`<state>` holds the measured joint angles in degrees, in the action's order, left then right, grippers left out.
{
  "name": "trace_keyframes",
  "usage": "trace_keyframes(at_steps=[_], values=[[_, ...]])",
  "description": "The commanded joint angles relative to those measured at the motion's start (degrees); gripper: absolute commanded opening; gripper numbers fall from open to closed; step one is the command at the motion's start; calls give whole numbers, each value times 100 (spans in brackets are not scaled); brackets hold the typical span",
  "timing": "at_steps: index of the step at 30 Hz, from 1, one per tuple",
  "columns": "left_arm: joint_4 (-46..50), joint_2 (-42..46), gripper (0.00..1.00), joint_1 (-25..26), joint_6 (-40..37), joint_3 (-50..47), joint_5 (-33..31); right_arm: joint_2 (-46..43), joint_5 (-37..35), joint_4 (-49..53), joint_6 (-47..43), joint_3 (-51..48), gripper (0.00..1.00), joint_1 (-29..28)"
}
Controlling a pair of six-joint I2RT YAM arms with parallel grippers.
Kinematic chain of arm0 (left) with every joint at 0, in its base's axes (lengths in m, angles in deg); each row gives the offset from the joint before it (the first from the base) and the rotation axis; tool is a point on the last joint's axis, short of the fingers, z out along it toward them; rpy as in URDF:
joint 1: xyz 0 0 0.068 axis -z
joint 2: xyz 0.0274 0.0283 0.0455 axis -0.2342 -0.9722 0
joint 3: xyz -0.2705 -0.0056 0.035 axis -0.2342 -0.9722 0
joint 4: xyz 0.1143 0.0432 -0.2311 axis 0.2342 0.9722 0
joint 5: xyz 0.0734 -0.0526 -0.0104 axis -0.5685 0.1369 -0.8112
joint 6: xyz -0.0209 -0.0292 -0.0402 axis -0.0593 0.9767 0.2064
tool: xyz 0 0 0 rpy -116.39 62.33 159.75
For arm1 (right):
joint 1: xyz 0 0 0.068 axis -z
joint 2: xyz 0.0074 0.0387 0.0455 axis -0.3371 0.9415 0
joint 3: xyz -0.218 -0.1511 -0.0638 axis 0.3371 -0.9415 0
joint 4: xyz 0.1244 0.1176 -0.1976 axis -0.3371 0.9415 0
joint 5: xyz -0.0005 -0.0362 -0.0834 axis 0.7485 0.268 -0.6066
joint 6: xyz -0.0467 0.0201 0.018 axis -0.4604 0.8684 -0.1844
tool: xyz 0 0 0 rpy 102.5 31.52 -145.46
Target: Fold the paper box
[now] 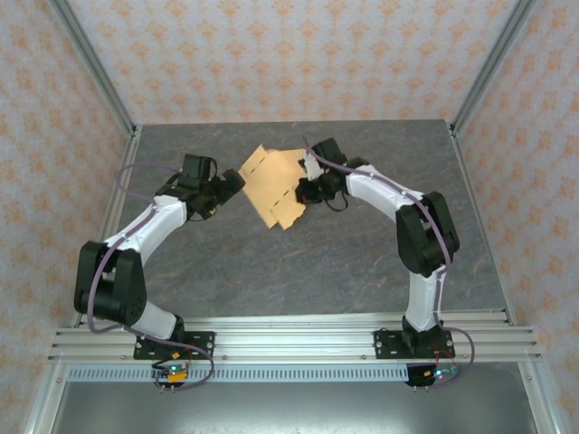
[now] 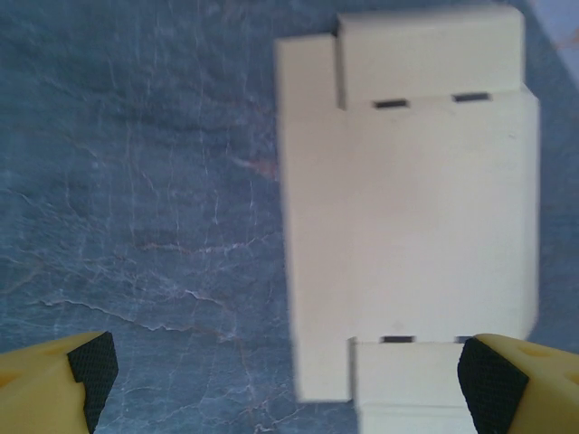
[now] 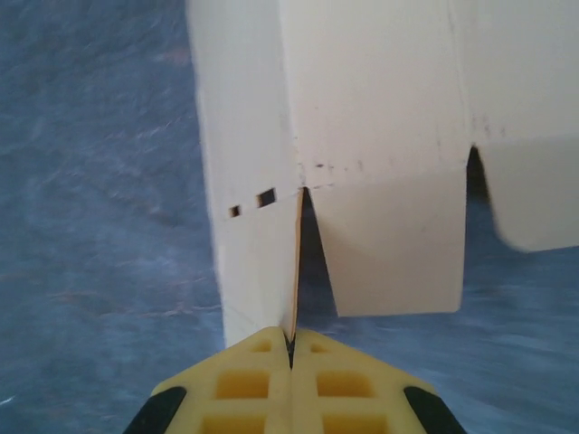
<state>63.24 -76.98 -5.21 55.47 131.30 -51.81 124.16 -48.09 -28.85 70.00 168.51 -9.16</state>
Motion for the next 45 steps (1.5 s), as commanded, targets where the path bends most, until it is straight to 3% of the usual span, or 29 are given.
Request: trace_keyframes(at_steps=[1, 6, 7, 8, 9, 12, 15, 21, 24, 29, 32, 34, 40, 45], values=[[273, 158, 100, -180, 121, -97, -81, -351, -2704, 1818, -1494, 715, 0, -255], [16, 158, 100, -522, 378, -318, 257, -49, -4821, 2257, -2180, 1139, 0, -1130], [-82, 148, 100, -572, 412, -400, 293, 43, -5037, 2210, -2144, 1111, 4, -1336], [-125, 116, 100, -615, 431, -455, 320, 134, -5051, 2171, -2024, 1069, 17, -1514], [-129, 79, 100, -654, 454, -483, 351, 204, -4911, 2145, -1941, 1008, 27, -1684], [-172, -18, 100, -735, 496, -587, 458, 409, -4545, 1934, -1517, 729, 41, -2128], [-309, -43, 100, -736, 509, -752, 488, 265, -3970, 1739, -1049, 409, 48, -2220], [-381, -136, 100, -731, 391, -682, 685, -1164, -2782, 1059, -563, -401, 60, -2195], [-409, -216, 100, -732, 249, -578, 730, -1837, -2930, 739, -41, -674, 70, -1892], [-866, -210, 100, -434, 110, -640, 733, -2663, -3680, 171, 1815, -1590, 82, -611], [-906, -372, 100, -24, 5, -528, 668, -2891, -3334, 154, 3273, -2204, 80, 399], [-914, -481, 100, 220, -3, -484, 629, -2990, -2652, -166, 4081, -2718, 79, 850], [-1133, -715, 100, 441, 113, -530, 605, -2571, -997, -2457, 5826, -4093, 79, 937], [-1104, -684, 100, 468, 11, -499, 570, -1955, -713, -3890, 6153, -4388, 77, 931]])
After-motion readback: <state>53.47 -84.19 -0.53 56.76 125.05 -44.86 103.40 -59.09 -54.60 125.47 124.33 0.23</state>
